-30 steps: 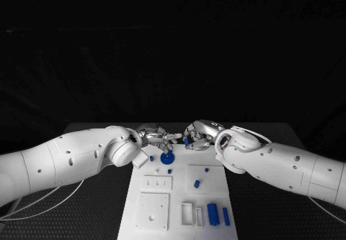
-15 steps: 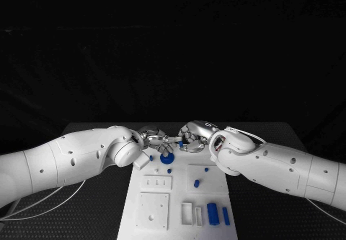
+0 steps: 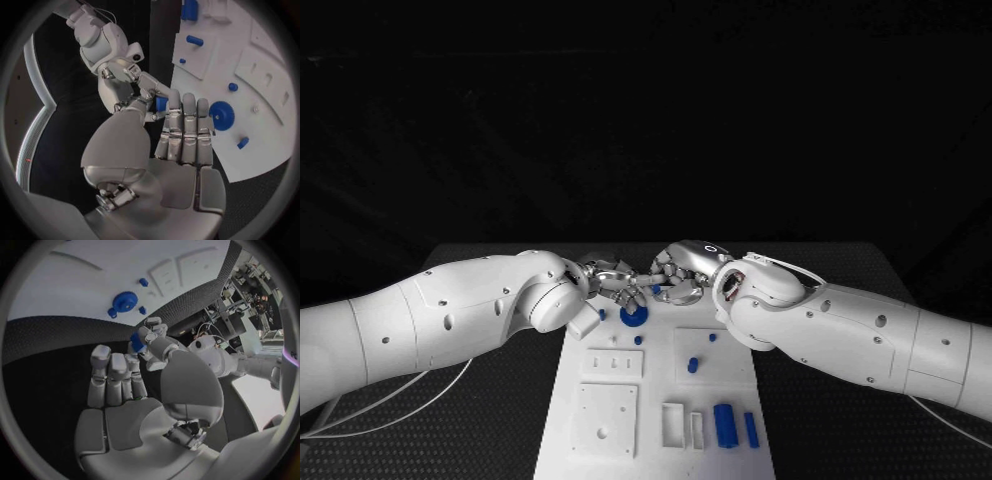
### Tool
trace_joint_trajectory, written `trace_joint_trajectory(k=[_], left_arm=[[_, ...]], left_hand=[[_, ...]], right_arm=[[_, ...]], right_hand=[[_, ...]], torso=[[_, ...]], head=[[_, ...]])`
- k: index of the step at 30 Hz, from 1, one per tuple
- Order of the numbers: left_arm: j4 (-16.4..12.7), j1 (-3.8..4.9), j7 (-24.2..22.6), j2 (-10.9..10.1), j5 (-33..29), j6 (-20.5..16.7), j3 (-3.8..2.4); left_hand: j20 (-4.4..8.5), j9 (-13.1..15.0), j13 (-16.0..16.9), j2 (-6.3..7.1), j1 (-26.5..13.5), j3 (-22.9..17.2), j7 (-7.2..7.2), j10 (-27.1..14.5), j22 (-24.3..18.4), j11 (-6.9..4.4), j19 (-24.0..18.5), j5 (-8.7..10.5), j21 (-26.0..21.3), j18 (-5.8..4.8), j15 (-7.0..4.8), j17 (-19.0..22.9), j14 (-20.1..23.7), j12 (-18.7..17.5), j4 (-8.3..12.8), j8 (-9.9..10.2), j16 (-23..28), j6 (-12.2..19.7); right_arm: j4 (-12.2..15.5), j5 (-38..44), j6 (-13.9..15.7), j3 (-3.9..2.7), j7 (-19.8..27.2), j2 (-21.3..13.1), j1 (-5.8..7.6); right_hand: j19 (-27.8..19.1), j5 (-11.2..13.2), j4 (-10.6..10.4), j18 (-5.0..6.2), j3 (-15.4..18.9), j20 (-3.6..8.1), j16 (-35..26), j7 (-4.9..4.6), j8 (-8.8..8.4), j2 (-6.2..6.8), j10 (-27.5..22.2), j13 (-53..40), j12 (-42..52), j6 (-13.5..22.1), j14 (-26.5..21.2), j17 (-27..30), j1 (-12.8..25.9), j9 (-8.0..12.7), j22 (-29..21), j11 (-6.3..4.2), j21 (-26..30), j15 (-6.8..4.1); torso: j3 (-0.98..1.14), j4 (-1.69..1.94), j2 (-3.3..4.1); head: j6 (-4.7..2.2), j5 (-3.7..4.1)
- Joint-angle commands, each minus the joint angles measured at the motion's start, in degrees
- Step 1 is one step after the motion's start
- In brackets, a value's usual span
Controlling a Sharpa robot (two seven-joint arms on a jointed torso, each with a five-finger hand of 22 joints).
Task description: Assemble the parts on the task board
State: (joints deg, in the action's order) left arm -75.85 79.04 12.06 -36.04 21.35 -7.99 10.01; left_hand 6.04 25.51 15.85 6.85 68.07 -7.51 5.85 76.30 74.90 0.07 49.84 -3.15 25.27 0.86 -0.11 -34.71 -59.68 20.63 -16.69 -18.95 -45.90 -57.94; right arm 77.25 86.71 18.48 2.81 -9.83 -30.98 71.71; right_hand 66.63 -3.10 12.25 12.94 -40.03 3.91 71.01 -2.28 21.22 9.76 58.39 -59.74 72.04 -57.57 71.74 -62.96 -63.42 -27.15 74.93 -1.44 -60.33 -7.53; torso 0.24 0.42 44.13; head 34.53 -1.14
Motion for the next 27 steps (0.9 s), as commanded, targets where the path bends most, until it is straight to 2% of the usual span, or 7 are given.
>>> trace_joint_trajectory(k=[1,9,15,18,24,27], left_arm=[[-0.1,0.12,0.3,0.2,0.1,0.8,-0.04],[-0.1,0.11,0.3,0.4,0.1,1.2,-0.04],[0.0,0.12,0.7,0.4,-1.6,1.3,-0.04],[0.0,0.12,0.8,0.4,-1.6,1.4,-0.04],[0.1,0.12,1.5,0.4,-1.2,1.9,-0.03],[0.1,0.12,1.9,0.5,-0.8,2.4,-0.02]], left_hand=[[0.17,0.3,0.4,-0.72,0.0,0.5,-0.34,0.9,1.3,-0.09,-0.2,-0.36,0.4,0.23,-0.52,0.0,-0.2,0.2,0.0,-0.6,-0.4,-1.0],[0.72,1.0,1.8,-1.32,-0.2,1.0,-1.31,2.8,1.3,-0.96,-0.1,-1.08,1.1,-0.04,-1.09,0.1,-0.7,0.9,0.0,-1.3,-2.0,-3.4],[0.86,1.1,2.1,-2.18,-0.1,0.9,-1.43,3.0,1.2,-1.07,-0.1,-1.61,1.3,-0.09,-1.19,0.2,-0.7,0.9,0.0,-1.2,-2.3,-3.6],[0.93,1.2,2.4,-2.59,0.7,1.0,-1.44,3.0,1.2,-1.08,-0.2,-1.85,1.4,-0.15,-1.23,0.3,-0.6,0.8,0.1,-1.0,-2.5,-3.7],[1.0,1.4,3.1,-2.53,2.9,1.7,-1.52,3.2,1.2,-1.15,-0.3,-2.08,1.7,-0.26,-1.29,0.6,-0.5,0.7,0.2,-0.9,-3.0,-4.0],[1.05,1.7,3.6,-2.37,4.6,2.4,-1.62,3.3,1.2,-1.23,-0.3,-4.28,1.9,-0.37,-1.35,0.7,-0.5,0.7,0.2,-0.8,-3.5,-4.4]], right_arm=[[0.2,1.0,-0.8,-0.01,-0.3,0.2,0.02],[0.6,1.2,-1.1,-0.01,-0.2,0.3,0.02],[0.8,1.2,-1.4,0.0,-0.2,0.5,0.02],[1.0,1.4,-1.3,0.0,-0.3,0.5,0.02],[1.1,1.7,-1.3,0.0,-0.3,0.5,0.02],[1.2,1.7,-1.4,0.0,-0.4,0.5,0.02]], right_hand=[[0.4,0.2,0.0,2.06,-0.5,-0.04,0.1,-2.42,0.25,0.59,0.4,0.0,0.0,-2.8,0.2,0.1,-0.1,-0.5,0.1,-0.14,0.2,-0.13],[0.5,0.2,0.0,2.06,-0.5,-0.05,0.0,-2.43,0.22,0.69,0.4,0.1,0.0,-2.7,0.2,0.1,-0.2,-0.5,0.1,-0.12,0.2,-0.12],[0.5,0.2,-0.1,2.06,-0.6,-0.05,0.0,-2.44,0.2,0.77,0.4,0.1,0.0,-2.7,0.2,0.1,-0.2,-0.5,0.1,-0.12,0.2,-0.11],[0.5,0.2,-0.1,2.06,-0.6,-0.06,0.0,-2.44,0.19,0.79,0.4,0.1,0.0,-2.7,0.2,0.1,-0.1,-0.5,0.1,-0.11,0.2,-0.11],[0.5,0.2,-0.1,2.06,-0.6,-0.06,0.0,-2.44,0.17,0.83,0.4,0.1,0.0,-2.7,0.2,0.1,-0.1,-0.5,0.1,-0.11,0.2,-0.11],[0.5,0.2,-0.2,2.06,-0.6,-0.06,0.0,-2.44,0.17,0.86,0.4,0.1,0.0,-2.7,0.2,0.1,-0.2,-0.5,0.1,-0.1,0.2,-0.1]], torso=[[-0.02,-0.02,0.0],[-0.02,-0.03,-0.01],[-0.02,-0.06,-0.02],[0.0,-0.07,-0.02],[0.0,0.01,-0.01],[0.0,0.0,-0.01]], head=[[0.04,0.01],[0.16,-0.03],[0.03,-0.09],[0.08,-0.11],[0.25,-0.14],[0.29,-0.21]])
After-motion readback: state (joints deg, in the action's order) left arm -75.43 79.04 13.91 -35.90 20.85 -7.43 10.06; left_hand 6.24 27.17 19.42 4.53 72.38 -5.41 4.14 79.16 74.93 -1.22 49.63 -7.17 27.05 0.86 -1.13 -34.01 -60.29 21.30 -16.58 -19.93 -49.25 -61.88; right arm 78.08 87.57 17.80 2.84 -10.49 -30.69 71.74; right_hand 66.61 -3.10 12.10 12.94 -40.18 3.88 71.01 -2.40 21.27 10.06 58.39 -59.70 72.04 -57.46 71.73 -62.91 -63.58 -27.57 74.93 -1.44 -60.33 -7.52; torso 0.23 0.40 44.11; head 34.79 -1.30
